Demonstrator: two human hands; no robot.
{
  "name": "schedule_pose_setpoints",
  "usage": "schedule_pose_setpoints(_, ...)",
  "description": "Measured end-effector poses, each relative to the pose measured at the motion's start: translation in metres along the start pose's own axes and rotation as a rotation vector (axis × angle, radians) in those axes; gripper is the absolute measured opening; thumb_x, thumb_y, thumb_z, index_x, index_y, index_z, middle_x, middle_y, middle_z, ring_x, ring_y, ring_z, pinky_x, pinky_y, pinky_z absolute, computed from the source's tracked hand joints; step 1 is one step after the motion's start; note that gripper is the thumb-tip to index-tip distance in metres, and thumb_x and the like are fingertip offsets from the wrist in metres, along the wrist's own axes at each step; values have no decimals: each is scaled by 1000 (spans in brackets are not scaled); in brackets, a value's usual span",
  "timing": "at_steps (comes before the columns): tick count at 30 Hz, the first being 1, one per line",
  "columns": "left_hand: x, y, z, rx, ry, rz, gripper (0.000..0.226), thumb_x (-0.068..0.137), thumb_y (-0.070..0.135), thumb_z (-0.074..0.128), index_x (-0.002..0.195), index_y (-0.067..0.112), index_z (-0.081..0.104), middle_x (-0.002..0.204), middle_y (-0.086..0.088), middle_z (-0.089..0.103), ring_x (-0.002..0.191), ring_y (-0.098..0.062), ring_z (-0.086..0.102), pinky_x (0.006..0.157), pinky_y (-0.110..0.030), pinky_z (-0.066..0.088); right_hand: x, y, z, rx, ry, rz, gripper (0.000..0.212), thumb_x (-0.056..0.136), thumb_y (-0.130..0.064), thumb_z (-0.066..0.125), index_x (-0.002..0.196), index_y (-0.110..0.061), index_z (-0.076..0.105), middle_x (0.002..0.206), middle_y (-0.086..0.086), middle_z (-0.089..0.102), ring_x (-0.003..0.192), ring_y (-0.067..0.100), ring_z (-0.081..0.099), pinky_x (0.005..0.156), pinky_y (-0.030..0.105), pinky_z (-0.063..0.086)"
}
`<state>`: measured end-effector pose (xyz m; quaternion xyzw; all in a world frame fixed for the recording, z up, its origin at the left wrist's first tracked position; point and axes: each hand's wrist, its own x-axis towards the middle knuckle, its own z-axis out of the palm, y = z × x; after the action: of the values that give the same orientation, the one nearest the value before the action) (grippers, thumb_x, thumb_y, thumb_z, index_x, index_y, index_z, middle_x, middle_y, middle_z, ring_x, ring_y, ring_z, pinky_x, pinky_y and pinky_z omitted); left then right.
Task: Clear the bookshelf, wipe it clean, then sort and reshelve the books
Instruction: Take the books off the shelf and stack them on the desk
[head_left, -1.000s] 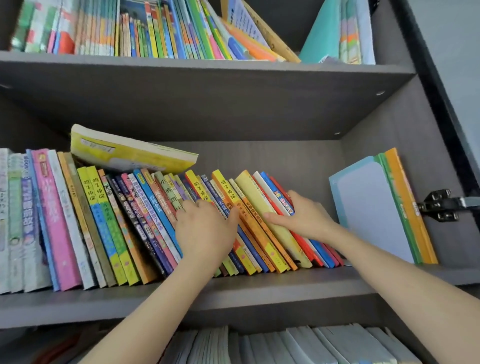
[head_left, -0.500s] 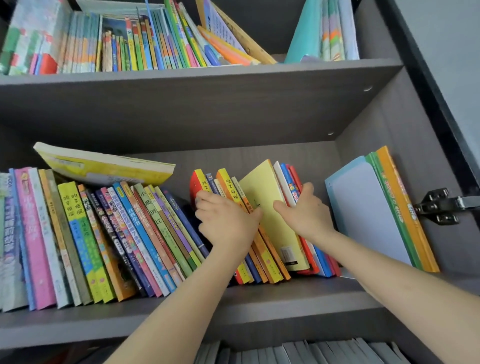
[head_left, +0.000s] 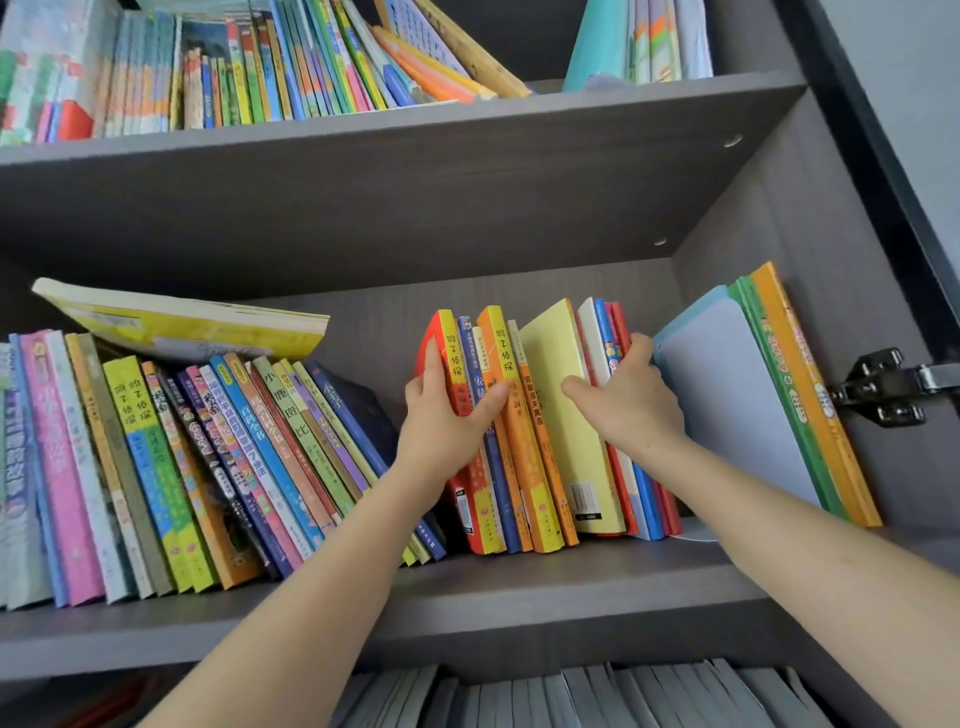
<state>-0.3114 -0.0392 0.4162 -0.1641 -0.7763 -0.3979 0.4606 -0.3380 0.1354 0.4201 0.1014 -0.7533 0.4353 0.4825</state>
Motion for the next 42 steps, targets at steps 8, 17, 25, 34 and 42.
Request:
schedule_pose_setpoints(8,-3,2,7,-3,19,-39,77,88,36,64,148,25,16,132,2,53,122,-16,50,99,-41,47,-8,-8,-1,66,-177,-47,104,66,-77,61,143,-23,18,130,1,48,112,19,54,89,41,51)
schedule_pose_setpoints(17,-7,3,-5,81,135,-144,93,70,28,79,144,19,23,124,-8,53,110,-24,56,92,-45,51,-26,-32,14,-230,-9,-171,107,74,-69,62,149,-26,0,138,9,38,120,26,47,91,41,46)
schedule_pose_setpoints(25,-10,10,-13,-29,232,-159,58,71,18,78,119,15,45,104,2,62,98,-17,61,79,-31,50,-12,-6,-9,285,-411,-24,92,71,-60,72,143,-29,24,124,-11,52,110,15,58,95,45,50)
schedule_pose_setpoints(34,-33,25,-27,19,414,-85,53,76,19,74,113,15,36,87,5,55,72,-7,55,52,-19,37,-19,-12,1,-147,-296,-167,65,79,-46,71,122,-22,30,103,-4,53,90,15,61,75,33,54)
schedule_pose_setpoints(42,-34,30,-50,166,412,-179,59,78,27,74,111,11,29,74,2,50,59,-10,50,47,-26,36,-28,-20,4,-306,-224,-288,58,76,-51,72,105,-19,33,99,-2,56,83,17,60,68,28,47)
